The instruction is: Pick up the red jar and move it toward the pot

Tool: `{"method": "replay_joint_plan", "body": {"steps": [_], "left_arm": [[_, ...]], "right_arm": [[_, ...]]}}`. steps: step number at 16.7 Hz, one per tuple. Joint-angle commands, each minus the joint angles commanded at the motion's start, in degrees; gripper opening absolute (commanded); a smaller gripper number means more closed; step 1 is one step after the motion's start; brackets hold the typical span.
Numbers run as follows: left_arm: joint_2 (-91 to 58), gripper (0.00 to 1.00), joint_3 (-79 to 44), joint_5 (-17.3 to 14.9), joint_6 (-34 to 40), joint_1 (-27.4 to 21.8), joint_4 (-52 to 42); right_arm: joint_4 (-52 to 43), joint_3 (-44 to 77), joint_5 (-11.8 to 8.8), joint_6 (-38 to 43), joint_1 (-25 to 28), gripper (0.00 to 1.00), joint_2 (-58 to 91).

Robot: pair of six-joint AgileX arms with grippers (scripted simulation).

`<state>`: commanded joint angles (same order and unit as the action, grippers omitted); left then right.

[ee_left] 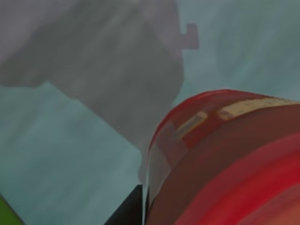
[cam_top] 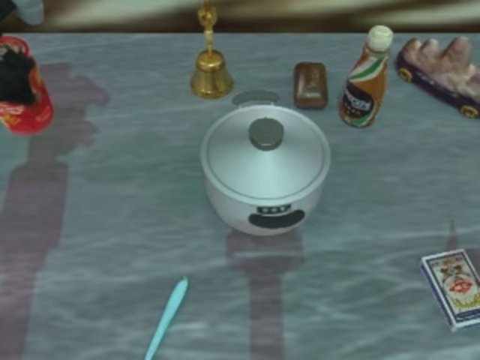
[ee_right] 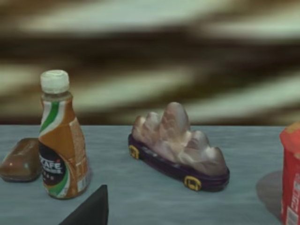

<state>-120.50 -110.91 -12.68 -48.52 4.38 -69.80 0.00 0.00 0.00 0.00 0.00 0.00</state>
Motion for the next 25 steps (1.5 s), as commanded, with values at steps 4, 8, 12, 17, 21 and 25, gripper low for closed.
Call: {"method": "replay_joint_plan", "body": {"steps": [4, 8, 12, 17, 21, 25], "left_arm": [[1.32, 0.00, 3.67, 2.54, 8.72, -3.10, 2.94], [3.68, 0.00, 10.53, 6.89, 26.26, -9.00, 7.99], [6.93, 0.00, 18.52, 11.87, 46.11, -15.59, 14.08], [10.68, 0.00, 26.56, 16.79, 63.03, -21.86, 20.40], [11.48, 0.00, 28.26, 17.85, 65.96, -23.17, 21.75], [11.10, 0.00, 28.23, 17.75, 65.80, -22.86, 21.81]], "right_arm": [[0.00, 0.00, 0.00, 0.00, 0.00, 1.00, 0.00], [0.00, 0.00, 0.00, 0.00, 0.00, 1.00, 0.00], [0.00, 0.00, 0.00, 0.00, 0.00, 1.00, 0.00], [0.00, 0.00, 0.00, 0.00, 0.00, 1.00, 0.00], [0.00, 0.00, 0.00, 0.00, 0.00, 1.00, 0.00], [0.00, 0.00, 0.00, 0.00, 0.00, 1.00, 0.00]]}}
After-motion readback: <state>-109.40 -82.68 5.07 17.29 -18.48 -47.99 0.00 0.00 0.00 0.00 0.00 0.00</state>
